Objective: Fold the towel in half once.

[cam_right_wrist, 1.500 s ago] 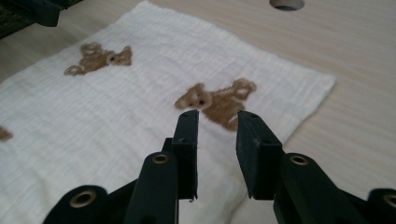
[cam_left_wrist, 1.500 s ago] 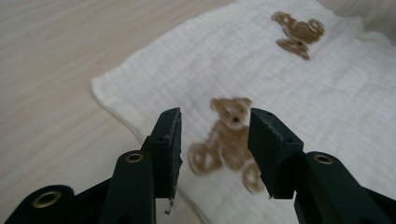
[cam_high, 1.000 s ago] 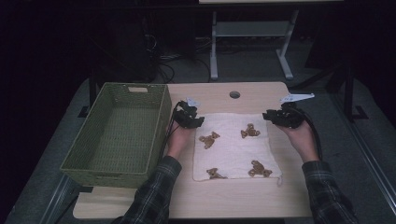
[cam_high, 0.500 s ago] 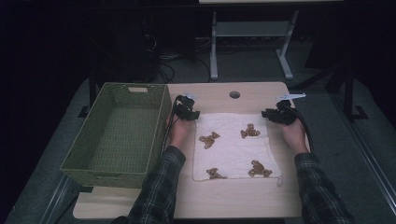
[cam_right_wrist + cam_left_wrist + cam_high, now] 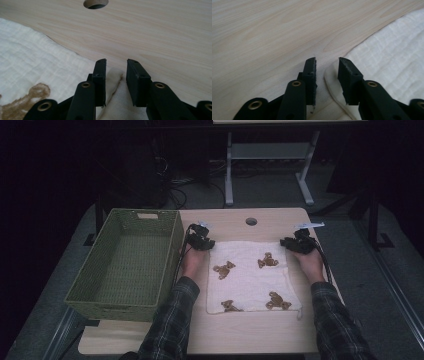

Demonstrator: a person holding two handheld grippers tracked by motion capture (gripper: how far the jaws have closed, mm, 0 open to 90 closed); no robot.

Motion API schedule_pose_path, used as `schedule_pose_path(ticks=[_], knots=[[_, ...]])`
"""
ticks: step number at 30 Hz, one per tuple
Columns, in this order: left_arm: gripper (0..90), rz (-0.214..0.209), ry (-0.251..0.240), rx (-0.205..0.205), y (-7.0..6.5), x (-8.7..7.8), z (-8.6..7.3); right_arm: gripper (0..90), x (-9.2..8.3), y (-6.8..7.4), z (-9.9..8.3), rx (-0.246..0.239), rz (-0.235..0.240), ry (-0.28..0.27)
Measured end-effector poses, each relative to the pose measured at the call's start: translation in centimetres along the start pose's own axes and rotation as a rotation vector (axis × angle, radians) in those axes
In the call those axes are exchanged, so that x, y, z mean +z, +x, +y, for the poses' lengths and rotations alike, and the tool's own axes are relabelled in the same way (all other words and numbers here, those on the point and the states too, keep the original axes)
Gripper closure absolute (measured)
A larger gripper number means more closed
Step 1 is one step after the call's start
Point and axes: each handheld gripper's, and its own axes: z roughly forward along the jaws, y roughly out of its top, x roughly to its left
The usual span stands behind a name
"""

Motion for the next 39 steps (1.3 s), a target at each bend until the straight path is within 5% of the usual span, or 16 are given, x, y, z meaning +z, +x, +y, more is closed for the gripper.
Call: schedule_pose_path(ticks=[5,13,16,26,39], knots=[[85.1,-0.031,-0.003,0.014,-0.3,0.1,0.1,83.4,0.4,0.2,-0.2,-0.005,0.002,0.018],[87.7,-0.027,-0.008,-0.016,-0.2,-0.1,0.1,88.5,0.0,0.2,0.1,0.008,0.007,0.03],[87.7,-0.021,-0.047,-0.019,-0.3,-1.2,0.6,88.6,-1.6,0.0,0.8,0.015,0.027,-0.02],[87.7,0.006,-0.096,-0.042,-0.7,-4.8,1.0,88.7,-4.5,1.4,2.5,-0.04,0.059,-0.031],[87.7,-0.036,-0.13,-0.028,-2.8,-9.0,-0.1,88.7,-8.3,2.9,0.7,-0.093,0.092,-0.056]])
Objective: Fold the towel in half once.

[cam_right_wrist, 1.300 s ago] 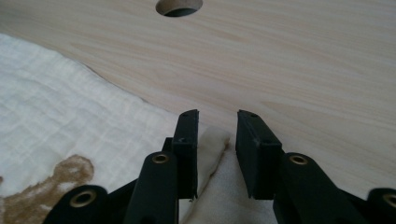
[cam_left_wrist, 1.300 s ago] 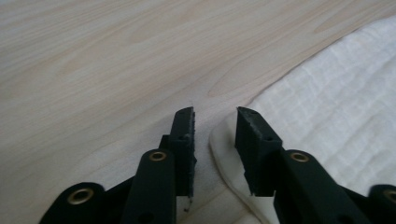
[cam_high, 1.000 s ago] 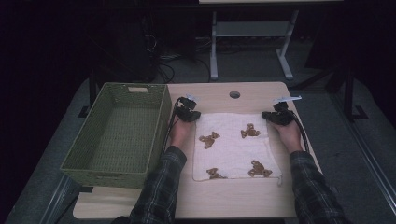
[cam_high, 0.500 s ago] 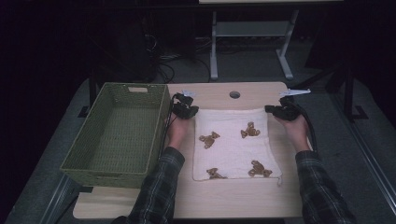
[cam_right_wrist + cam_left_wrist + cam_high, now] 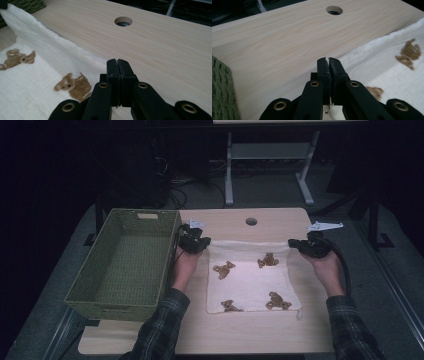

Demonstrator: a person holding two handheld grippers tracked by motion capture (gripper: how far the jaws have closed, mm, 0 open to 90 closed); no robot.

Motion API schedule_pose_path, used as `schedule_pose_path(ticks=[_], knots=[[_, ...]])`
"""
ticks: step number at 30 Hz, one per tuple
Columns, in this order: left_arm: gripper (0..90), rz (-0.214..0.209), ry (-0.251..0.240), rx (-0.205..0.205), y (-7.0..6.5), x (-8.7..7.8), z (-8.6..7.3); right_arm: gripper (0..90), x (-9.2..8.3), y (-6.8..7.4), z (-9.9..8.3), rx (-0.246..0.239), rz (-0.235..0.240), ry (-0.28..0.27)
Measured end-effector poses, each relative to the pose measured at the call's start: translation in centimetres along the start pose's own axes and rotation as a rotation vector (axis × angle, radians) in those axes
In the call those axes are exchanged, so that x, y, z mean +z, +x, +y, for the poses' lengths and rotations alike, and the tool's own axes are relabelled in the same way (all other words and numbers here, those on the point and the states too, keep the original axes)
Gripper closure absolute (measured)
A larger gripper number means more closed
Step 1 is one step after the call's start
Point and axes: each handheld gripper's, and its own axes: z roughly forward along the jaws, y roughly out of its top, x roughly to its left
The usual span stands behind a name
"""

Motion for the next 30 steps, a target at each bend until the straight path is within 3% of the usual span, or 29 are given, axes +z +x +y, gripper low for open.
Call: schedule_pose_path(ticks=[7,11,21,30], knots=[[87.7,-0.026,-0.011,0.017,-1.2,-1.4,-0.9,88.7,-1.3,0.9,-0.9,-0.027,0.005,0.005],[87.7,-0.036,-0.005,0.051,-1.8,-2.0,-1.5,88.7,-1.8,1.4,-1.6,-0.025,0.013,0.012],[87.7,-0.077,-0.022,0.05,-3.1,-3.2,-3.8,88.7,-3.0,3.0,-3.4,-0.043,0.034,0.013],[87.7,-0.12,0.007,0.074,-4.2,-3.9,-5.3,88.7,-4.5,4.7,-4.9,-0.059,0.056,0.011]])
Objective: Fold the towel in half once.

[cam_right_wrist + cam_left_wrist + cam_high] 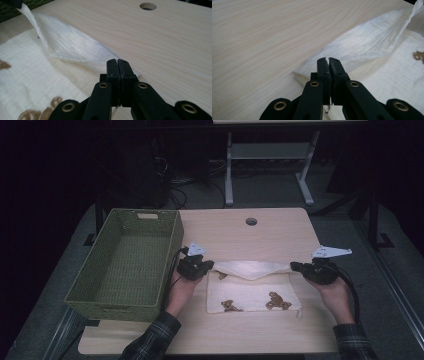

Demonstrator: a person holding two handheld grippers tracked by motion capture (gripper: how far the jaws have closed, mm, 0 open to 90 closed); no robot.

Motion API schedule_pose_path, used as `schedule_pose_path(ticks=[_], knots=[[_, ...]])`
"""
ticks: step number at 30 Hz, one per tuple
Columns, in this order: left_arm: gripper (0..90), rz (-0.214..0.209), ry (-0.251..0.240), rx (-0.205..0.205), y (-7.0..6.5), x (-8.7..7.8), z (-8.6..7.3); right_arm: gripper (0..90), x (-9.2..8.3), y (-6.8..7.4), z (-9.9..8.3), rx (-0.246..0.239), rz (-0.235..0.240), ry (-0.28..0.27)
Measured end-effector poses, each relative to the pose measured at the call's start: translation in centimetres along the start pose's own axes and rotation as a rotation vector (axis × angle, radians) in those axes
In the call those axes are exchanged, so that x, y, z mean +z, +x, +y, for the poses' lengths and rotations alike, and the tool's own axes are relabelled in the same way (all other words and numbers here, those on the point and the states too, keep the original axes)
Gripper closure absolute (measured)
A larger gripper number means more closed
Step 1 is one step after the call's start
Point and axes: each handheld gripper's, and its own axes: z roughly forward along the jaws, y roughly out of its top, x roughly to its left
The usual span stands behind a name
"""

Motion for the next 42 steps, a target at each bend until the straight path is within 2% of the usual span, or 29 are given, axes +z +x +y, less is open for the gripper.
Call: schedule_pose_path(ticks=[7,16,17,19,28,32,42], knots=[[87.7,0.004,0.003,0.02,-0.8,-1.2,-0.8,88.6,-0.9,0.7,-1.7,0.006,0.006,0.027],[87.7,-0.035,0.025,0.02,-2.0,-2.4,-2.0,88.6,-2.3,1.2,-3.7,0.012,0.012,0.043],[87.7,-0.038,0.031,0.031,-2.1,-2.5,-2.2,88.6,-2.3,1.2,-3.9,0.012,0.013,0.049],[87.7,-0.04,0.041,0.047,-2.5,-2.6,-2.6,88.6,-2.2,1.3,-4.1,0.012,0.015,0.06],[87.7,-0.067,0.073,0.066,-3.7,-3.3,-3.7,88.3,-2.7,1.9,-4.7,-0.002,0.013,0.066],[87.7,-0.059,0.076,0.083,-4.4,-3.5,-4.1,88.3,-3.1,2.2,-5.2,-0.007,0.019,0.071],[87.7,-0.063,0.127,0.112,-5.3,-4.1,-5.2,88.3,-4.0,3.1,-6.3,-0.008,0.042,0.082]])
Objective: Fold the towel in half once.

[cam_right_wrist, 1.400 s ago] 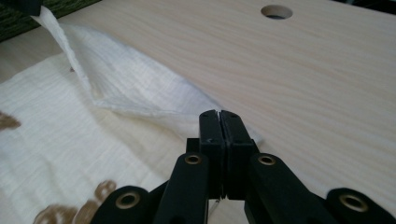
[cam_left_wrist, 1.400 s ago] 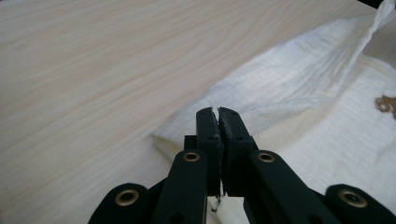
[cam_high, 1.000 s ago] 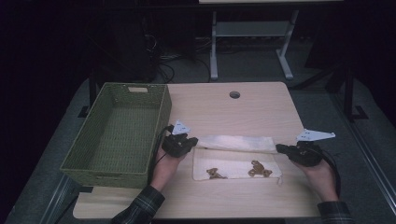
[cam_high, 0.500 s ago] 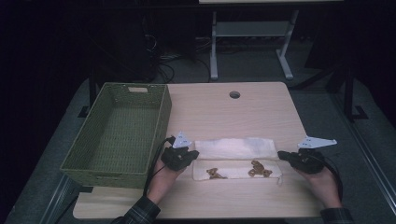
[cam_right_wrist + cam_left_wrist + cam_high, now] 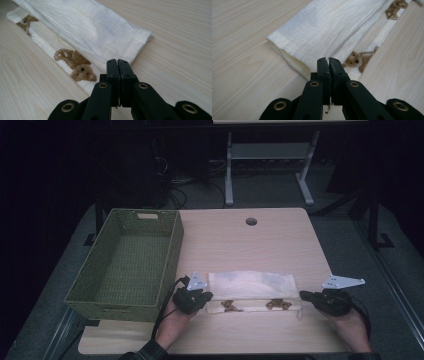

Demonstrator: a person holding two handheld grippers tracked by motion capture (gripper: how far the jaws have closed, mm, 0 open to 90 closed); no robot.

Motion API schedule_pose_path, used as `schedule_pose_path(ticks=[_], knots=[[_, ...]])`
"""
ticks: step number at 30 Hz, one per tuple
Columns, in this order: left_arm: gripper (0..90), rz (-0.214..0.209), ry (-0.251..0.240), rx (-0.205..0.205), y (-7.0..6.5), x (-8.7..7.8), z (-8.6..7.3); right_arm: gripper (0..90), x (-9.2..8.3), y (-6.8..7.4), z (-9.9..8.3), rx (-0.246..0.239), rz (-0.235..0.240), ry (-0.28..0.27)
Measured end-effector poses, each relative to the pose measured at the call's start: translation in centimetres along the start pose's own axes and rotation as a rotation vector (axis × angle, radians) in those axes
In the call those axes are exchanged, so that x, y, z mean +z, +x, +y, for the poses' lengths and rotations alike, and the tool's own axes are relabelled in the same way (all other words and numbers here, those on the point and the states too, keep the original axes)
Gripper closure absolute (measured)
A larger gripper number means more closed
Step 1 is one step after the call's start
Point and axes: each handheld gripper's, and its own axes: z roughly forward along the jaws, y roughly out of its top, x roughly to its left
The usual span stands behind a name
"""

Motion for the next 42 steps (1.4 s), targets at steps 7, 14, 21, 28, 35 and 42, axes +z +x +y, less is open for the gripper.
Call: schedule_pose_path(ticks=[7,14,21,28,35,42], knots=[[87.7,-0.022,0.038,0.002,-0.3,0.2,-0.7,88.3,-0.3,0.7,-0.7,-0.008,0.016,0.012],[87.7,-0.044,0.097,0.015,-0.7,1.0,-1.3,88.3,0.1,1.0,-1.6,-0.015,0.031,0.051],[79.3,-0.045,0.097,0.02,-0.6,1.2,-1.4,73.8,0.1,1.1,-1.8,-0.023,0.031,0.049],[56.5,-0.045,0.041,0.005,-0.2,0.7,-0.5,59.1,-0.4,1.0,-0.9,0.011,0.039,0.002],[47.2,-0.023,0.015,0.004,0.8,1.3,0.8,56.1,0.3,0.5,0.3,0.014,0.027,0.008],[46.4,0.002,-0.011,-0.006,1.7,2.0,1.8,56.6,1.1,-0.2,1.7,0.01,-0.01,-0.005]])
